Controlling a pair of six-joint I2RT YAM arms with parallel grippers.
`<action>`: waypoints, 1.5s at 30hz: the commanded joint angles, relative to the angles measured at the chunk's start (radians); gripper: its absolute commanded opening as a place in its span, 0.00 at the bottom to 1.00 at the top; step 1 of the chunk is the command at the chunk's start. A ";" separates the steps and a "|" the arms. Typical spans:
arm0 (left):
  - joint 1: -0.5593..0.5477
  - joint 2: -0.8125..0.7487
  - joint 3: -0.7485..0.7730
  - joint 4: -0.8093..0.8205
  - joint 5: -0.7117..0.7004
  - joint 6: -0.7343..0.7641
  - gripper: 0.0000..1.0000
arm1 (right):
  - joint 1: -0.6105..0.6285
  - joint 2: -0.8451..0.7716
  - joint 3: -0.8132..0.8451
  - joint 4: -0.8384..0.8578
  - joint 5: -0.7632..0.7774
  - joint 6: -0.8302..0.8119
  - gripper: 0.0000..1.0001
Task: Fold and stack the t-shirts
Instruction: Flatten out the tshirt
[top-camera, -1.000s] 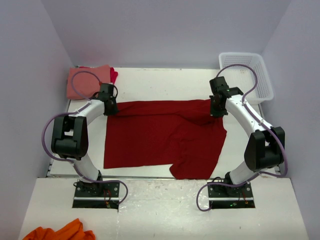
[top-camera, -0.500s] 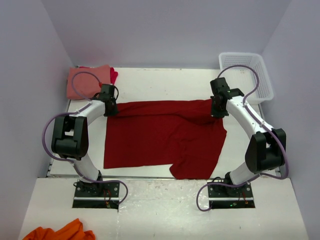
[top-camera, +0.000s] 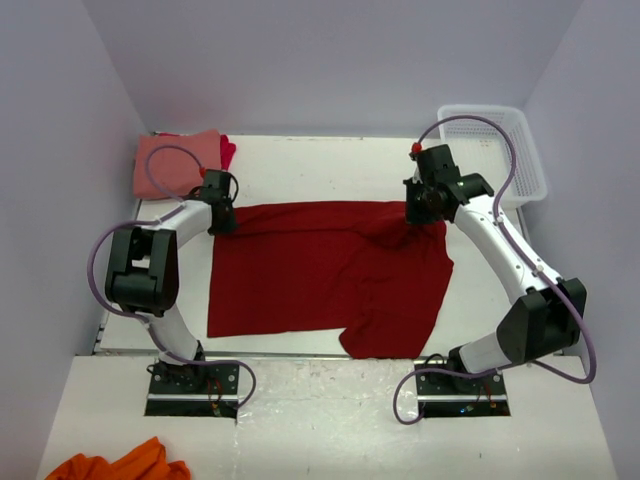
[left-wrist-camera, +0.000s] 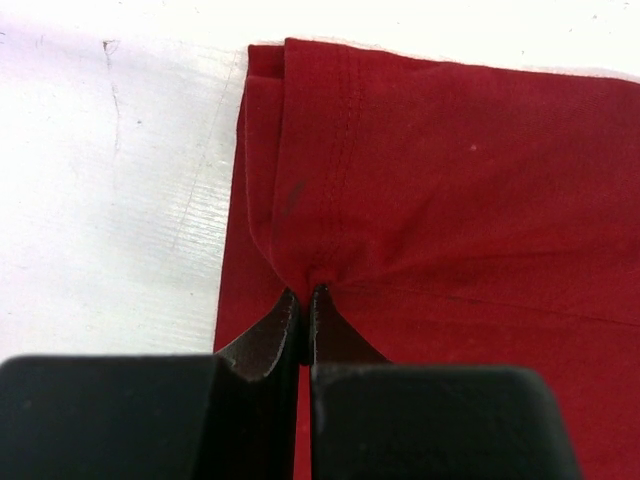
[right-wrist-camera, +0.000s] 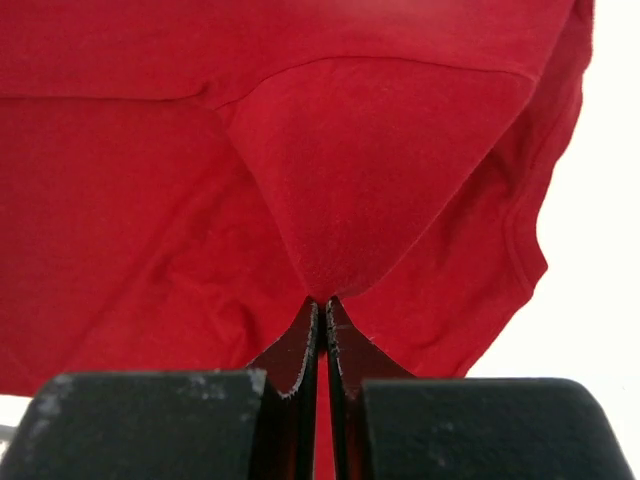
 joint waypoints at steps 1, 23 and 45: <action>-0.004 0.010 0.028 0.002 -0.014 -0.019 0.00 | 0.003 -0.017 0.045 0.024 -0.033 -0.020 0.00; -0.004 0.058 0.036 -0.004 -0.036 -0.016 0.00 | -0.060 0.221 0.250 0.033 -0.019 0.023 0.00; -0.004 0.030 0.034 0.023 -0.037 -0.030 0.00 | -0.057 0.083 0.178 0.098 -0.061 -0.009 0.00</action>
